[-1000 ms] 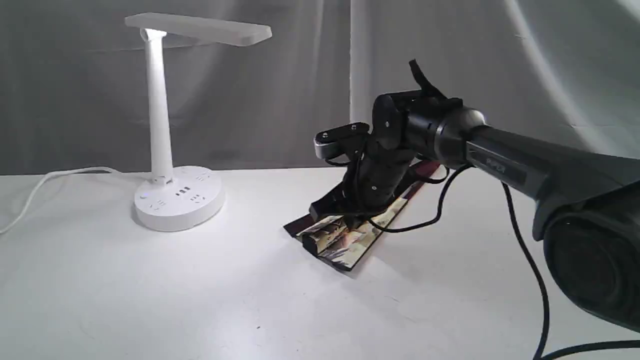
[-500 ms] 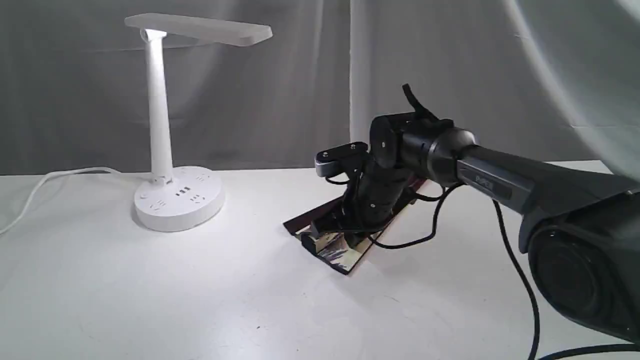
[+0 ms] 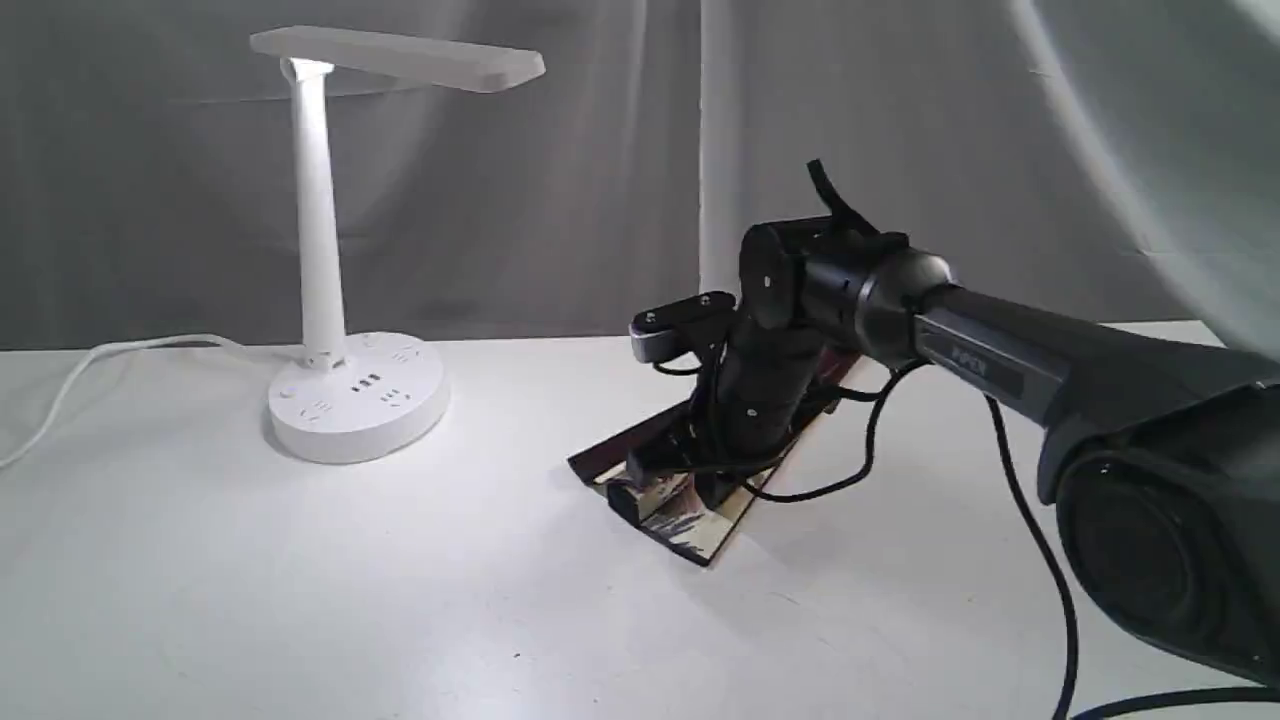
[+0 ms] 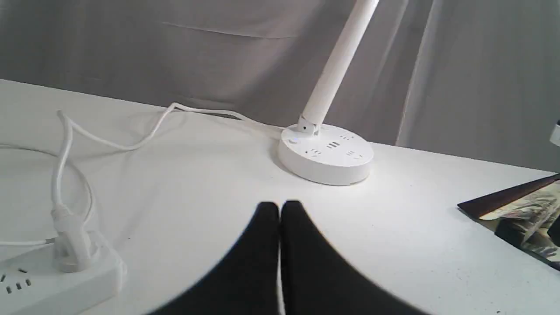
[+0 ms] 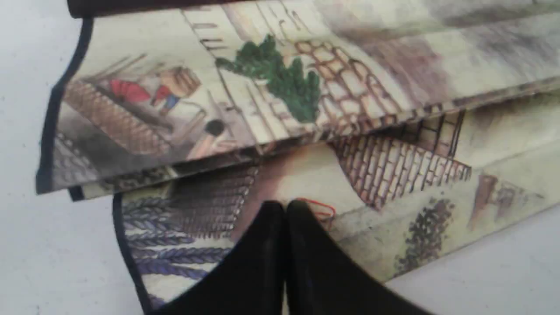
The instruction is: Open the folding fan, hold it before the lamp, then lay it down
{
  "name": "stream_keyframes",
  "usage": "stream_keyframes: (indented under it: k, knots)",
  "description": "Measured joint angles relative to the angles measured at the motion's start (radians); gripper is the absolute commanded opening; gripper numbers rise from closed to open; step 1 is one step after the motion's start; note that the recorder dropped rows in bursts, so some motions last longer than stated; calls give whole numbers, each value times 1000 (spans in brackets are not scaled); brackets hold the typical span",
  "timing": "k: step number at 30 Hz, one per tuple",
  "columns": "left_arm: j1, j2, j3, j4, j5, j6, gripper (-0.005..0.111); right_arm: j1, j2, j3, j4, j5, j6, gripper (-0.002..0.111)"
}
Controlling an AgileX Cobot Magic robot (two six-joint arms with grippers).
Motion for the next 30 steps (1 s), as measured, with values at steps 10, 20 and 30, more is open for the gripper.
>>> stream_keyframes:
  k: [10, 20, 30]
  knots:
    - [0, 0, 0, 0, 0, 0, 0, 18, -2, -5, 1, 79, -21, 0]
    - [0, 0, 0, 0, 0, 0, 0, 123, -6, -5, -9, 124, -18, 0]
    - [0, 0, 0, 0, 0, 0, 0, 243, -5, -5, -13, 151, -6, 0]
